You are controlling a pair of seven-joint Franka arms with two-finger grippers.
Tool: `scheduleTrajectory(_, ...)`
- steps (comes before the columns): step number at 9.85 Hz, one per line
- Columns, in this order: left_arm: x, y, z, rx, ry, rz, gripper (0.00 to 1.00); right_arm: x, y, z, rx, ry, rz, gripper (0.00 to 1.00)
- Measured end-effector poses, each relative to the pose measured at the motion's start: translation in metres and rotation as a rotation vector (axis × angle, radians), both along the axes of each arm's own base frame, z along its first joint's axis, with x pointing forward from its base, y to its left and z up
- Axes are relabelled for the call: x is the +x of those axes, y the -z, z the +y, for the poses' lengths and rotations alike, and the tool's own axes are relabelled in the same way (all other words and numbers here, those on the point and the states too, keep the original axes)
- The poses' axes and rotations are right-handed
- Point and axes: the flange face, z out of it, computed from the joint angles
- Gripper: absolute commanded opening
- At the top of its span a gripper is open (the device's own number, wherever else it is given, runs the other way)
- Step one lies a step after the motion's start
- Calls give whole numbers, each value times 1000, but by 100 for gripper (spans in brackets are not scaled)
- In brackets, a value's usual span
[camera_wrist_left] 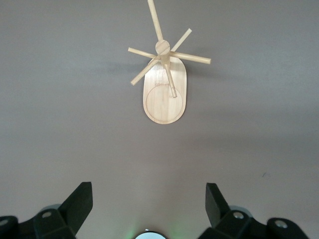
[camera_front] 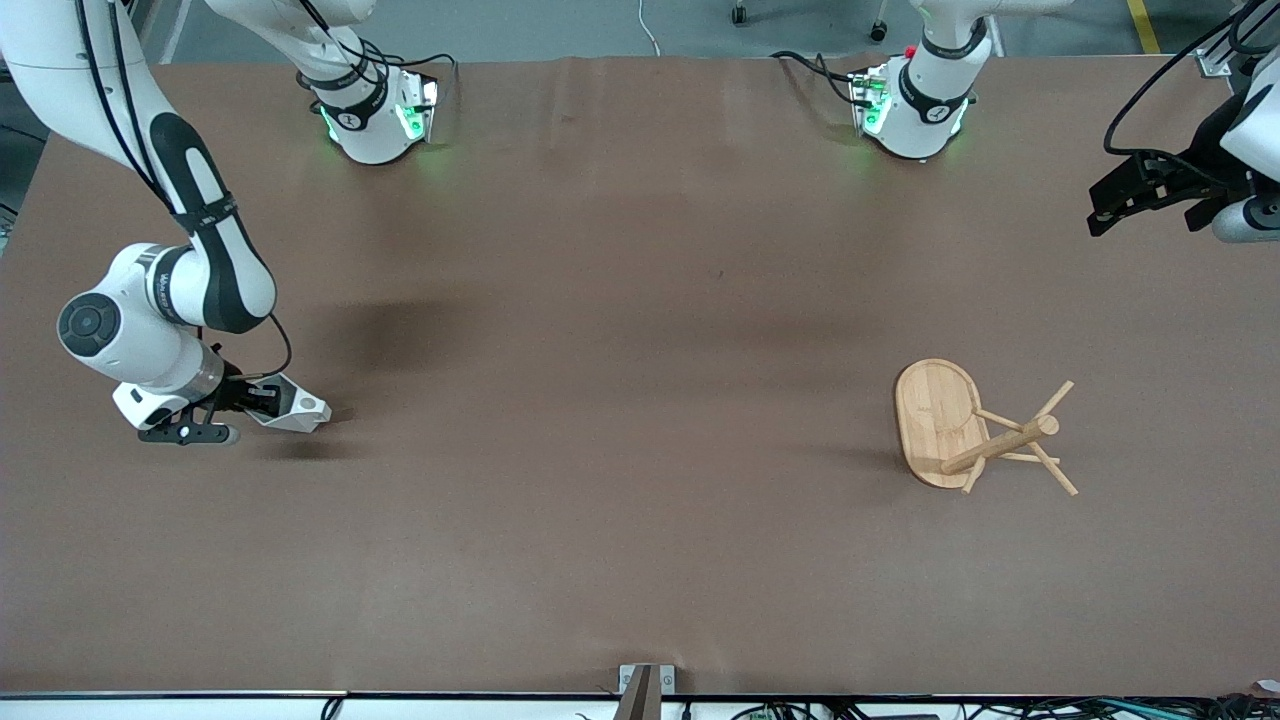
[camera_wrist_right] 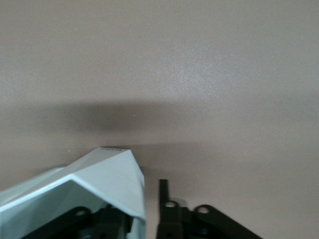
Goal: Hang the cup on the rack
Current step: 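Grasp the white cup with the right gripper and lift it, then carry the cup toward the table middle with the right gripper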
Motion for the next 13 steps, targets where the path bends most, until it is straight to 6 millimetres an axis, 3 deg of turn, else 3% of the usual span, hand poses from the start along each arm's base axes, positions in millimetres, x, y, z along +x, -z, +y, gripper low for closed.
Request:
scheduleTrajectory(3, 0, 0, 0, 0, 0, 0, 100, 9, -11, 16, 13, -87, 42, 1)
scheduleTrajectory(5, 0, 0, 0, 0, 0, 1, 100, 23, -31, 37, 41, -189, 86, 1)
scheduleTrajectory(9, 0, 0, 0, 0, 2, 1, 100, 36, -101, 143, 457, -124, 139, 1)
scheduleTrajectory(13, 0, 0, -6, -2, 115, 1, 98, 11, -131, 302, 897, -89, 180, 1)
